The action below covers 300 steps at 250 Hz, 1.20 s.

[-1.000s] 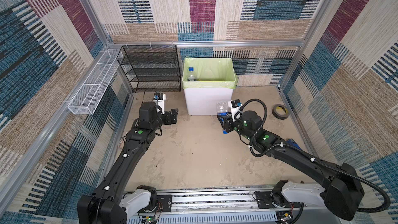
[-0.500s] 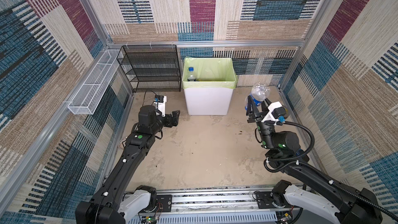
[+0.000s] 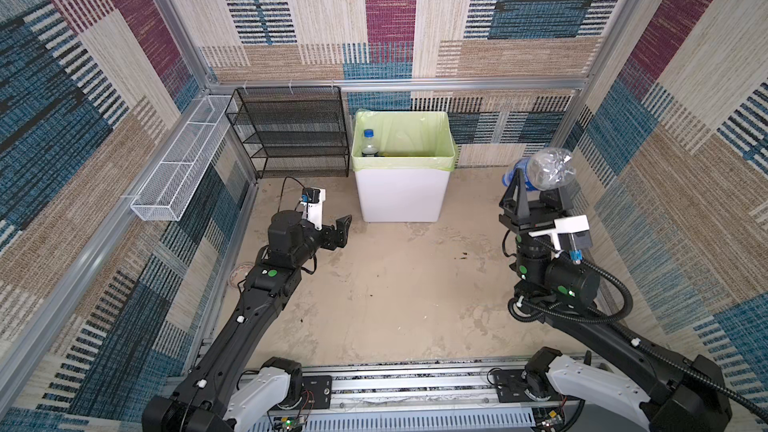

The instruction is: Throw the plastic bottles in the bin

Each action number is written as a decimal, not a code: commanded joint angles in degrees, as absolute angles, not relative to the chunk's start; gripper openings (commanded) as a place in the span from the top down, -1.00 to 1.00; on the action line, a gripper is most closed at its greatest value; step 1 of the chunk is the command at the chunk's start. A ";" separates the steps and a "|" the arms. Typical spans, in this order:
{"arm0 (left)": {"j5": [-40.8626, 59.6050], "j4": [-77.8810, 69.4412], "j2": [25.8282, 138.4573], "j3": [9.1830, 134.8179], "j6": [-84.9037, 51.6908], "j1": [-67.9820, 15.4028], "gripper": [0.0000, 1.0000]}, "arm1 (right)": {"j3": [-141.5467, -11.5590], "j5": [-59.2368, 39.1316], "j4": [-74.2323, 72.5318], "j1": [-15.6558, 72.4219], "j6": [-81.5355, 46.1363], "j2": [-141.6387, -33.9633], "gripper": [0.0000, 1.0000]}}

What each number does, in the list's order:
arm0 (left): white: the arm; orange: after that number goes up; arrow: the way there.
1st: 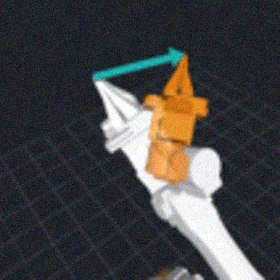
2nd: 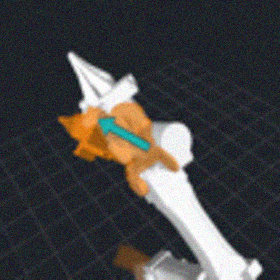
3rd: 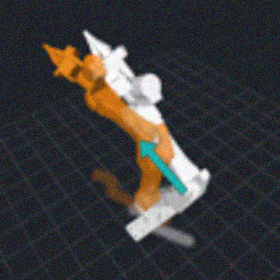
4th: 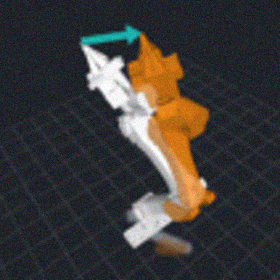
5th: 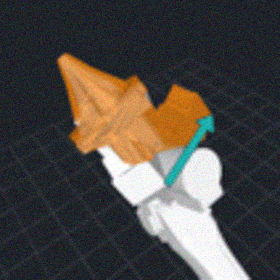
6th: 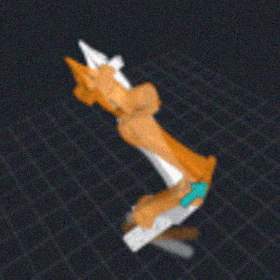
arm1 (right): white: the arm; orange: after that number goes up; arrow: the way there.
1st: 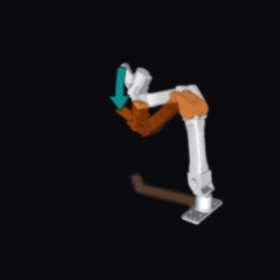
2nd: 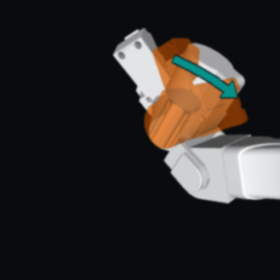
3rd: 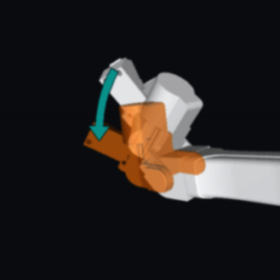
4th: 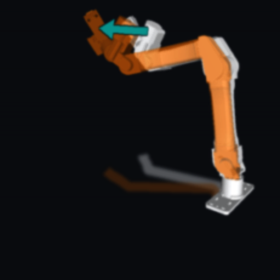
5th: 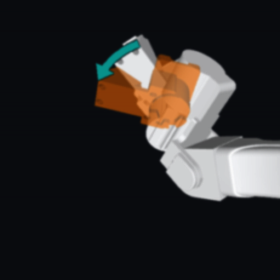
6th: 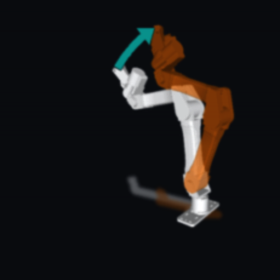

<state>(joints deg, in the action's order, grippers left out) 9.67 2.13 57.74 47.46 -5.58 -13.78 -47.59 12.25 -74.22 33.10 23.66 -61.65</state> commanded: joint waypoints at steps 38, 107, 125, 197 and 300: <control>8.11 1.24 55.88 48.00 -3.70 -14.00 -0.83 | -99.22 1.58 -13.67 27.16 4.46 -94.00 -0.49; 6.51 1.81 53.82 48.28 -3.25 -14.05 -0.96 | -105.06 -0.01 -5.49 24.38 0.83 -97.73 -0.99; 6.81 1.74 54.36 48.53 -3.47 -14.05 -0.96 | -103.29 0.83 -6.25 23.76 0.97 -95.67 -0.99; 6.10 1.89 55.29 48.68 -3.83 -14.06 -0.96 | -95.97 0.15 -8.68 20.37 0.09 -90.01 -0.99; -13.58 -6.69 59.58 37.94 -16.69 -13.83 -0.97 | -55.43 5.46 -21.37 8.33 -7.78 -72.75 -0.97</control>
<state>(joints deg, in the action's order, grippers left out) -4.64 0.78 59.16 44.62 -10.68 -13.91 -64.07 2.00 -16.05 10.83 -4.29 -75.92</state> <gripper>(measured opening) 0.986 0.985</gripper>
